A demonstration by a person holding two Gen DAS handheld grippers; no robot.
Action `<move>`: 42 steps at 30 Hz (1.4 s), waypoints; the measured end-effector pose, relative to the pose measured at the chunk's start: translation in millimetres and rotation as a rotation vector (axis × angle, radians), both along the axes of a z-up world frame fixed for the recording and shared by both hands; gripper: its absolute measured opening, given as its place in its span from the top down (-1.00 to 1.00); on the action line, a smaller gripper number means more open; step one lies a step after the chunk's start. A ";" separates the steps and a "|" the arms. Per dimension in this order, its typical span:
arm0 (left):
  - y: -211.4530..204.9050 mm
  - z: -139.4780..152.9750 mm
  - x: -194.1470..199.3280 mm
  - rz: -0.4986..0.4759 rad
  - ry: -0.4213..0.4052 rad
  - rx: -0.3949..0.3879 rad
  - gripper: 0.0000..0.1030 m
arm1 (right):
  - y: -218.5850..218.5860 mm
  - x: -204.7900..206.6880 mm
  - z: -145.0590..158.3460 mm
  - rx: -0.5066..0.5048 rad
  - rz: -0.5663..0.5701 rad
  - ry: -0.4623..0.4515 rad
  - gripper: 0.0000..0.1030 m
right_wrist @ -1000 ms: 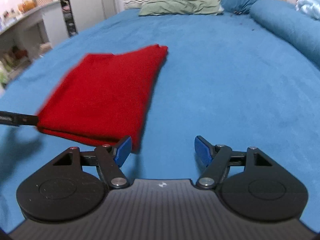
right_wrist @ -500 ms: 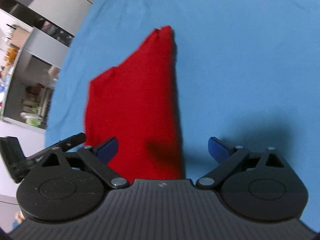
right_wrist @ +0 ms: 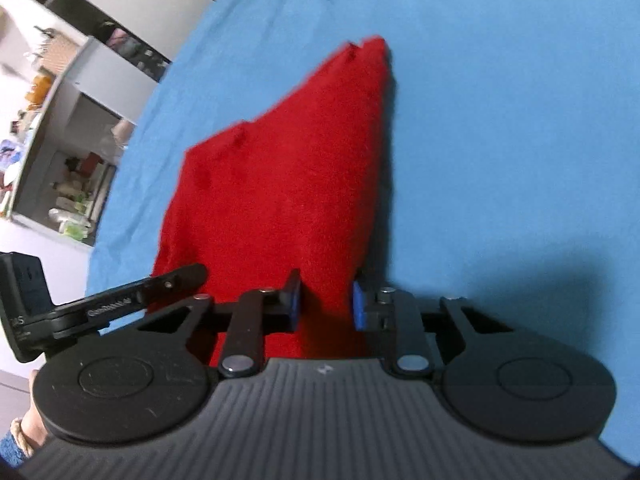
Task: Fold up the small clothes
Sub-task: 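Grasp the folded sweater edge with both grippers and fold it over again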
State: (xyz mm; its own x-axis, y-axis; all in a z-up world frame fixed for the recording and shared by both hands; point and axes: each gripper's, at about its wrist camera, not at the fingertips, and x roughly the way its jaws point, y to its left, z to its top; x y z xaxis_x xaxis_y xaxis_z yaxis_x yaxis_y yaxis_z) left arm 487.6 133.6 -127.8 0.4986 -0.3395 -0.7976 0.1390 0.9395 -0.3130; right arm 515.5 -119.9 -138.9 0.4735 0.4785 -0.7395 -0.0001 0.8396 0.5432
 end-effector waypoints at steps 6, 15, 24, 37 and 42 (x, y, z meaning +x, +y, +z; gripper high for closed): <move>-22.7 49.9 -58.8 -0.080 -0.065 -0.039 0.57 | -23.1 -49.8 64.2 0.008 0.049 -0.074 0.27; -101.8 54.3 -214.2 -0.228 -0.108 -0.041 0.57 | -89.2 -215.8 88.3 -0.020 0.057 -0.052 0.27; -138.0 -1.3 -265.0 -0.182 -0.111 0.098 0.54 | -113.9 -292.8 -0.7 -0.040 -0.093 -0.007 0.25; -154.7 11.3 -274.8 -0.125 -0.127 0.194 0.36 | -104.5 -300.4 12.5 -0.146 -0.055 -0.077 -0.04; -149.0 36.3 -288.2 -0.096 -0.162 0.205 -0.21 | -103.8 -320.5 39.5 -0.197 -0.035 -0.151 -0.46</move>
